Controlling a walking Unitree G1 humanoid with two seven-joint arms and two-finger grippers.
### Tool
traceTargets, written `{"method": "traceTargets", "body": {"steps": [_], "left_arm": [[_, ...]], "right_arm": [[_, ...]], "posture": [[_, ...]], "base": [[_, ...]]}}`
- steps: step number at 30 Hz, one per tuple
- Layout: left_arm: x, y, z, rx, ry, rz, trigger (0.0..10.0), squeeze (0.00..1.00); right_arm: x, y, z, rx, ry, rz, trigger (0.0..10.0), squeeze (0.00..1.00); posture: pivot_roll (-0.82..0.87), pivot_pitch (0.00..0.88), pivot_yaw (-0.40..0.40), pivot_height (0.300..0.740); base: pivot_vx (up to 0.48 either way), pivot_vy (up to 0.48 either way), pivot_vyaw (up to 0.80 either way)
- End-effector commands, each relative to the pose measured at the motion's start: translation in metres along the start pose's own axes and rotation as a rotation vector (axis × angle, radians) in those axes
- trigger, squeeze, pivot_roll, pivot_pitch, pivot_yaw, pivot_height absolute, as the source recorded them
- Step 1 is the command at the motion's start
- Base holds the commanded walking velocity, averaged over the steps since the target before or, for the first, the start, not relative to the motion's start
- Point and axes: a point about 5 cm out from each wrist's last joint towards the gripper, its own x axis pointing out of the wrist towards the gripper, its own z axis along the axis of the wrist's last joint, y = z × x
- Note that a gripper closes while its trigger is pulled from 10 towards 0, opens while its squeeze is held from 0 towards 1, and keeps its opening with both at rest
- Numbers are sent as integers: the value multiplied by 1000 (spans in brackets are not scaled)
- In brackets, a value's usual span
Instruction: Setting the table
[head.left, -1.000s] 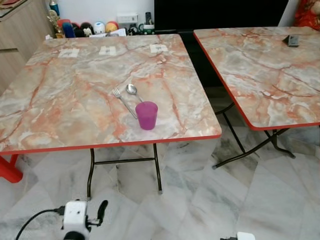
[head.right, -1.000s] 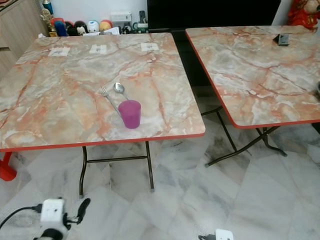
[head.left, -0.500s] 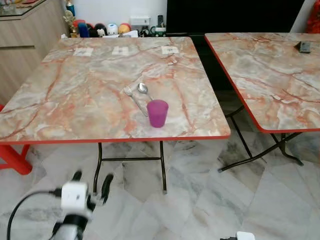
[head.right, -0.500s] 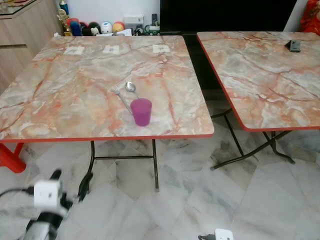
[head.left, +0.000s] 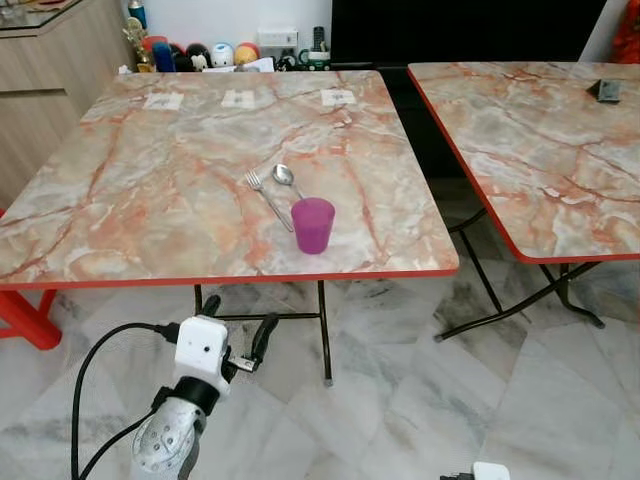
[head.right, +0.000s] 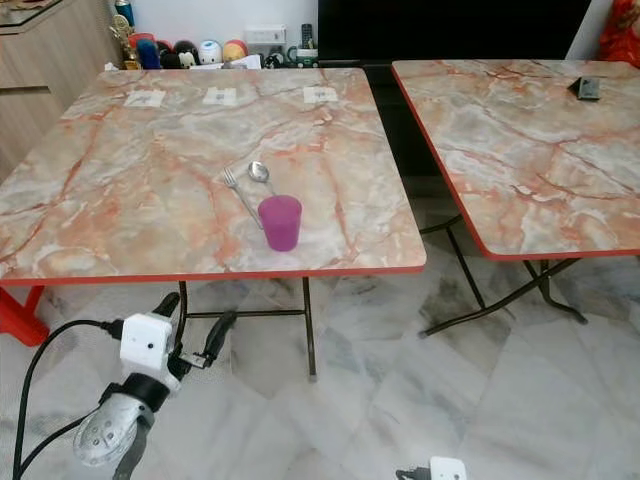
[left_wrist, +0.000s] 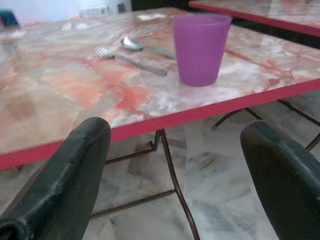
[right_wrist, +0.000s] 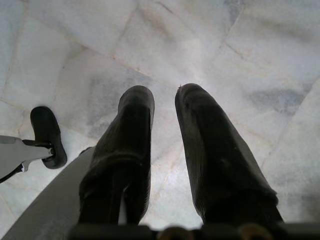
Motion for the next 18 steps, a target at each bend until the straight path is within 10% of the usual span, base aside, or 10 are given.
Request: {"method": "traceTargets", "body": {"steps": [1,18], "left_arm": [[-1,5,2,-24,2,36,10000,0],[-6,39,12,92,-11,4,10000,0]], "right_arm": [[-2,-2,-6,-3,22,-8,10000,0],[-2,-2,-7,-10,20,-2,10000,0]], "posture": [[51,92,-21,740],[61,67,-15,740]], "base": [[0,0,0],[0,0,0]]}}
